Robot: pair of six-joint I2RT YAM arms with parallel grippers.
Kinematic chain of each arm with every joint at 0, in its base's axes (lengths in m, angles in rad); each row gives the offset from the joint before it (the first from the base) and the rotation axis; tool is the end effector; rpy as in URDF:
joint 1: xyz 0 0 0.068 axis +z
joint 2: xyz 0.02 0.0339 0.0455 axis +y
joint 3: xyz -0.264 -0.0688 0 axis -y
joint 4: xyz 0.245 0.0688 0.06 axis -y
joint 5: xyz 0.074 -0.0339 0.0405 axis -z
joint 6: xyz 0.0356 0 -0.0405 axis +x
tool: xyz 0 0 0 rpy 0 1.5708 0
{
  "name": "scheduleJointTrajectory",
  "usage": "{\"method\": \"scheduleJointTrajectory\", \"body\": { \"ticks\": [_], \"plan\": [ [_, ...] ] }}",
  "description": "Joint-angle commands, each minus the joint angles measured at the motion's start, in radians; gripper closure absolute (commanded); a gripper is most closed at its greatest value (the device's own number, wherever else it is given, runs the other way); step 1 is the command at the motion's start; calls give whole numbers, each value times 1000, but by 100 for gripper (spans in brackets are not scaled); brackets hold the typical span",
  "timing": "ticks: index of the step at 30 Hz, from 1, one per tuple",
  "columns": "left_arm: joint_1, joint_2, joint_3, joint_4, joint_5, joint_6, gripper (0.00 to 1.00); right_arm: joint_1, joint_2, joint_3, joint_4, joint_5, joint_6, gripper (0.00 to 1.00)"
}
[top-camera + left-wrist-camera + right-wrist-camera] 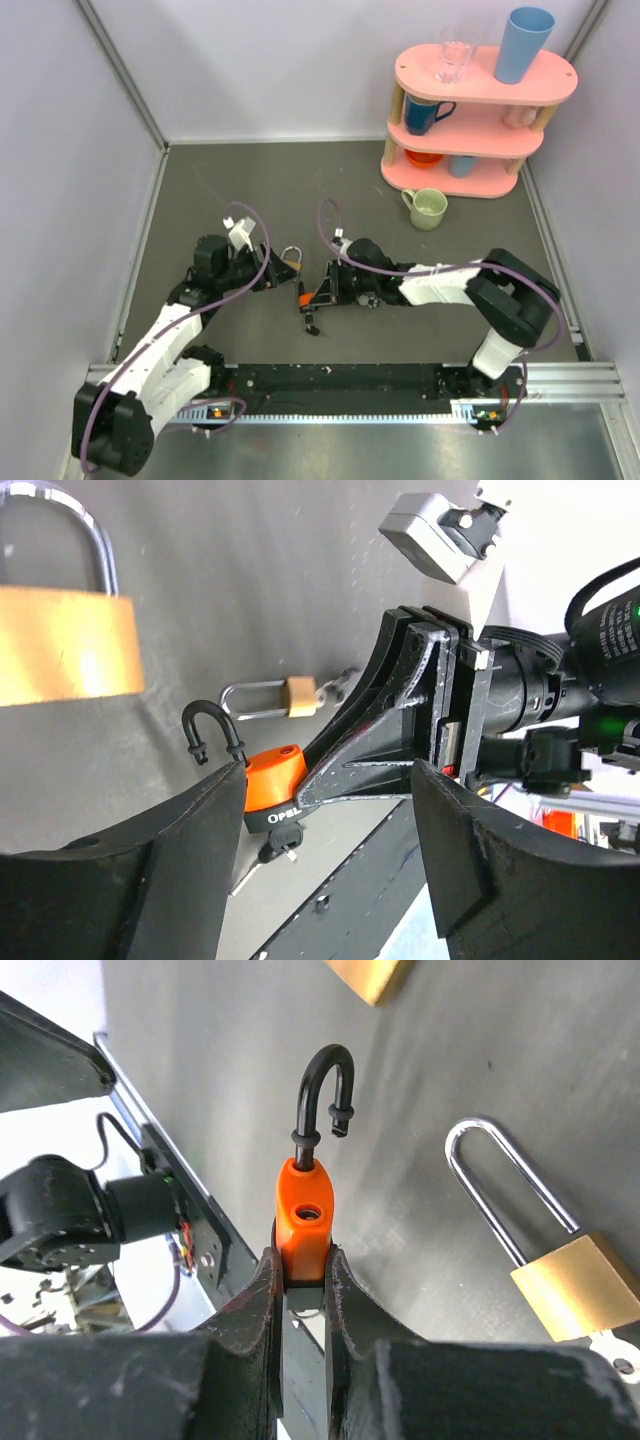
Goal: Lock with the key
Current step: Pick up the lock from the center of the board.
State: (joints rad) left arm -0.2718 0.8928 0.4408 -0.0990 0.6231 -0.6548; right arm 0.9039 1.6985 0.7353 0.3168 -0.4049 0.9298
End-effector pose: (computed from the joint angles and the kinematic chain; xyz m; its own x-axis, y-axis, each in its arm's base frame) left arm 0.1762 -0.0707 0.2122 -0.8245 -0.2836 -0.4897 0.2457 0.6002 -0.7612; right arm 0.1918 0.2664 0.1442 -0.9575 -0.0254 -0.2872 -0.2496 0.5716 0.7817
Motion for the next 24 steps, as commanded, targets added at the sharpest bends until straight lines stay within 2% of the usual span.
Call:
{"method": "scheduleJointTrajectory", "body": {
  "ticks": [1,11,14,21,24],
  "plan": [
    [-3,-61,93,-82,-34,12,27,-26,-173,88,-42,75,-86,100],
    [-3,-103,161,-4,47,-19,19,-65,-394,95,-24,121,-103,100],
    [-3,-97,142,77,85,-52,14,-66,-454,69,31,117,-102,100],
    [-4,-72,53,477,225,-255,14,-66,-543,-2,163,100,-98,100],
    [-4,-72,49,530,239,-272,15,-66,-551,-16,208,83,-92,100]
  ]
}}
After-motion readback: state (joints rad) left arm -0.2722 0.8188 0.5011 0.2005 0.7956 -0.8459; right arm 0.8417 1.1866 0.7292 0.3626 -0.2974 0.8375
